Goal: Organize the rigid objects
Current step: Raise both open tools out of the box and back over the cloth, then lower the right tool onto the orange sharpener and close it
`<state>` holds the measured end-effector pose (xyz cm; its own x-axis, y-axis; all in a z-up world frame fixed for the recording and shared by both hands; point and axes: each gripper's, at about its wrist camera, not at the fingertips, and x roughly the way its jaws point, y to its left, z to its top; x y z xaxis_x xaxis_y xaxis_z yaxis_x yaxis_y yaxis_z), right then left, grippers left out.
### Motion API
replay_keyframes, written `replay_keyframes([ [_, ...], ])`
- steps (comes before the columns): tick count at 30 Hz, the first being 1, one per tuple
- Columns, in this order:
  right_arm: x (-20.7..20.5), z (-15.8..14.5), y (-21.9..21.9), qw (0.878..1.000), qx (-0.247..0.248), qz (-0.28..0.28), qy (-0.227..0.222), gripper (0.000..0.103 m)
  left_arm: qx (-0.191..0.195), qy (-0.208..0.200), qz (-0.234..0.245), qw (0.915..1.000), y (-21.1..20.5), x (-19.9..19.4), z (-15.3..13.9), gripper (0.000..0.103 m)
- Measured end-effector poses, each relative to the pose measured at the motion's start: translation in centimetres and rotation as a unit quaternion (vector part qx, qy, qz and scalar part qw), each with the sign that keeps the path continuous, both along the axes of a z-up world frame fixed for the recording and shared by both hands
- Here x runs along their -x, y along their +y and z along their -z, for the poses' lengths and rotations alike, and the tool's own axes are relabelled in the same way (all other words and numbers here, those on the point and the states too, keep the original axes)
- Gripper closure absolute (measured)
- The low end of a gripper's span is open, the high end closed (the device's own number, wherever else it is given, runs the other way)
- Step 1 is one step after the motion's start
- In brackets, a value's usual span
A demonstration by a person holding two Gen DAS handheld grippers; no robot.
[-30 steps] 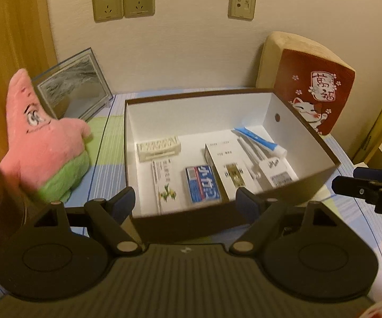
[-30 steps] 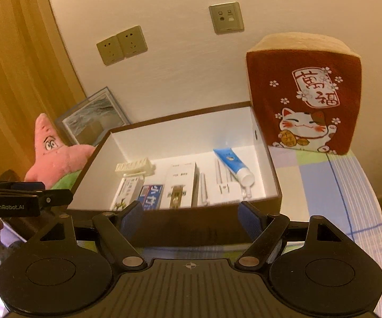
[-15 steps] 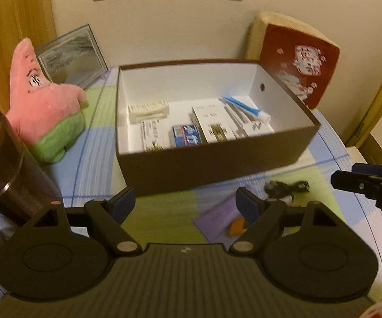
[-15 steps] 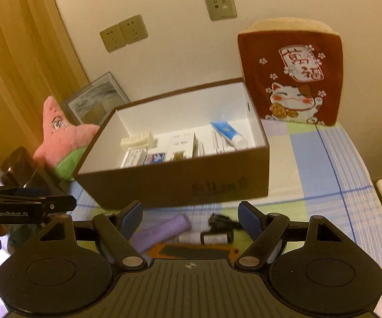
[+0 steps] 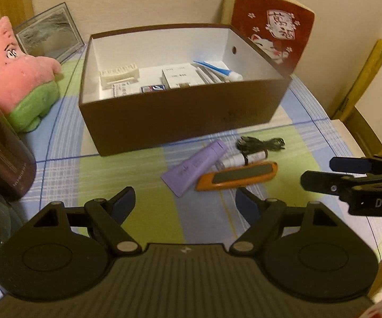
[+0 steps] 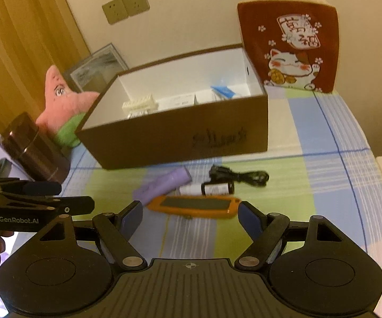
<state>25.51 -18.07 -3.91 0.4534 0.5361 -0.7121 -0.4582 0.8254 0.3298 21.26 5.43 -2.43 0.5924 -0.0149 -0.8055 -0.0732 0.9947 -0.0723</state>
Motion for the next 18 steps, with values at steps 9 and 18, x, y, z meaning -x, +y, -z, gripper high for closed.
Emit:
replay_keyframes([
  [9, 1.4, 1.1, 0.5, 1.0, 0.017, 0.004, 0.013, 0.027, 0.001, 0.012, 0.014, 0.9998, -0.5, 0.7, 1.3, 0.023],
  [18, 2.3, 2.5, 1.6, 0.999, 0.03, 0.028, 0.025, 0.027, 0.003, 0.019, 0.035, 0.9992, 0.5, 0.8, 2.7, 0.026],
])
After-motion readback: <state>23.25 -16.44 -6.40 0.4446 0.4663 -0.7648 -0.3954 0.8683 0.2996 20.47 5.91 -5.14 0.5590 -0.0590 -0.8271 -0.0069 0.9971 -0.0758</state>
